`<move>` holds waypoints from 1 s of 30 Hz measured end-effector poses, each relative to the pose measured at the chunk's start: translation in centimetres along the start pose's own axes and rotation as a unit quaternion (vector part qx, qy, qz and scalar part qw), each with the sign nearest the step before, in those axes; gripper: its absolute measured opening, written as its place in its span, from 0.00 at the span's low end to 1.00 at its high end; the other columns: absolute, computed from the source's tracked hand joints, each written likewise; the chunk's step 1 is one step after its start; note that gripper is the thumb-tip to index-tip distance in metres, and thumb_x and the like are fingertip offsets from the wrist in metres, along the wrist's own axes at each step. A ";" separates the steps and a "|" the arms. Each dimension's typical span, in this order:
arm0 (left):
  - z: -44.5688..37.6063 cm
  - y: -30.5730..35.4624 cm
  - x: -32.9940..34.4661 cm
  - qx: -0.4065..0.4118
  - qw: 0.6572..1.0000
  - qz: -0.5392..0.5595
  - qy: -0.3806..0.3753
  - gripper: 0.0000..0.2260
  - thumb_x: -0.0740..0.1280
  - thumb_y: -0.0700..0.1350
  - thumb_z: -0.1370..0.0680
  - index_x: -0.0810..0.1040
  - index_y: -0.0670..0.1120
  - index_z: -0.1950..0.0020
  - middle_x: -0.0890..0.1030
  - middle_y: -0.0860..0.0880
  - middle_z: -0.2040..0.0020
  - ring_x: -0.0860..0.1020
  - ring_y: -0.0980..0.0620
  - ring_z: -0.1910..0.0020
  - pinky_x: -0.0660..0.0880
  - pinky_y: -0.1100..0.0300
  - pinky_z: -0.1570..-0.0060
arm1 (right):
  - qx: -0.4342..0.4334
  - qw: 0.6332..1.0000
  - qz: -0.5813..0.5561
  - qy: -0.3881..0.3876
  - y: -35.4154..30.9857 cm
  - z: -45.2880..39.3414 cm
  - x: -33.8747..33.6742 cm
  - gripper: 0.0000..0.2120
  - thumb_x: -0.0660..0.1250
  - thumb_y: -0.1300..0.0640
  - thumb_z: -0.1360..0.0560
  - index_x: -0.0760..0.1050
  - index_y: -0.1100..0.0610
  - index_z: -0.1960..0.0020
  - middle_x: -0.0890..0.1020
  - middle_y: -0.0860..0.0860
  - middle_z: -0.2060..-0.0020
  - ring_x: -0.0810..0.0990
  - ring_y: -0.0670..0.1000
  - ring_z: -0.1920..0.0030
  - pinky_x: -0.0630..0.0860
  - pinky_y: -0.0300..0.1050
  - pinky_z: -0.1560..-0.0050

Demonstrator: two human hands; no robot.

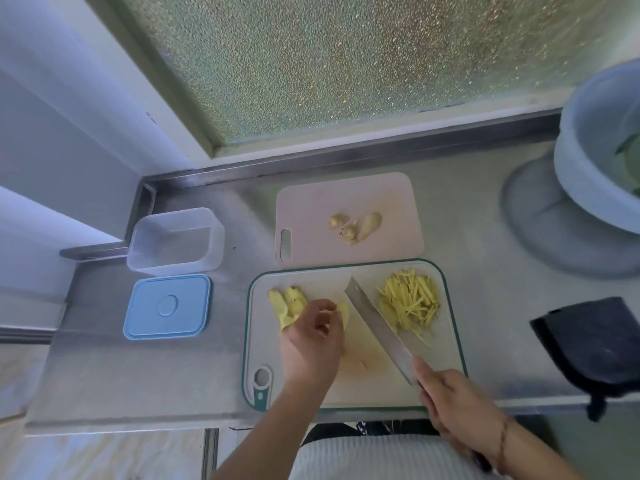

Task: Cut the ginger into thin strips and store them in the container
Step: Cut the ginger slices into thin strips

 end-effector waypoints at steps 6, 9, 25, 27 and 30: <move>1.3 0.3 3.2 -0.104 0.988 0.085 -0.081 0.08 0.67 0.38 0.21 0.77 0.52 0.52 0.85 0.50 0.65 0.81 0.61 0.68 0.70 0.69 0.70 | 0.047 0.997 -0.045 0.040 0.7 0.2 -1.8 0.28 0.52 0.36 0.23 0.63 0.55 0.72 0.63 0.53 0.78 0.59 0.49 0.82 0.57 0.36 0.79; 2.0 -0.2 4.2 -0.119 0.984 0.065 -0.113 0.10 0.66 0.38 0.20 0.74 0.54 0.51 0.84 0.50 0.62 0.84 0.59 0.64 0.71 0.68 0.70 | 0.026 0.999 -0.008 0.040 0.7 0.0 -1.8 0.29 0.50 0.35 0.24 0.64 0.58 0.70 0.63 0.53 0.78 0.60 0.48 0.81 0.58 0.37 0.79; 0.3 -3.6 3.4 0.438 0.849 -0.242 -0.170 0.17 0.78 0.29 0.34 0.83 0.43 0.49 0.82 0.45 0.49 0.81 0.47 0.58 0.79 0.57 0.70 | -0.009 0.995 0.080 0.058 3.2 0.5 -0.7 0.28 0.49 0.31 0.28 0.60 0.54 0.72 0.63 0.47 0.79 0.65 0.45 0.76 0.65 0.46 0.68; 0.2 -3.9 4.1 0.450 0.852 -0.218 -0.154 0.15 0.78 0.29 0.34 0.84 0.42 0.51 0.82 0.45 0.52 0.80 0.46 0.58 0.79 0.56 0.67 | -0.023 0.994 0.085 0.066 2.9 0.3 -0.5 0.31 0.47 0.28 0.27 0.61 0.54 0.72 0.64 0.48 0.80 0.65 0.44 0.76 0.67 0.47 0.68; 0.5 -3.7 5.1 0.435 0.869 -0.185 -0.143 0.08 0.74 0.30 0.28 0.84 0.40 0.51 0.81 0.43 0.52 0.80 0.43 0.57 0.80 0.51 0.60 | -0.047 0.993 0.086 0.067 2.1 -0.1 0.6 0.33 0.46 0.23 0.32 0.66 0.53 0.72 0.68 0.49 0.80 0.68 0.46 0.77 0.68 0.44 0.70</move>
Point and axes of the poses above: each hand's wrist, its own z-axis away from the middle knuckle, its own x-axis out of the palm, y = z × x, the point moved 3 cm from there along -z, towards the middle knuckle
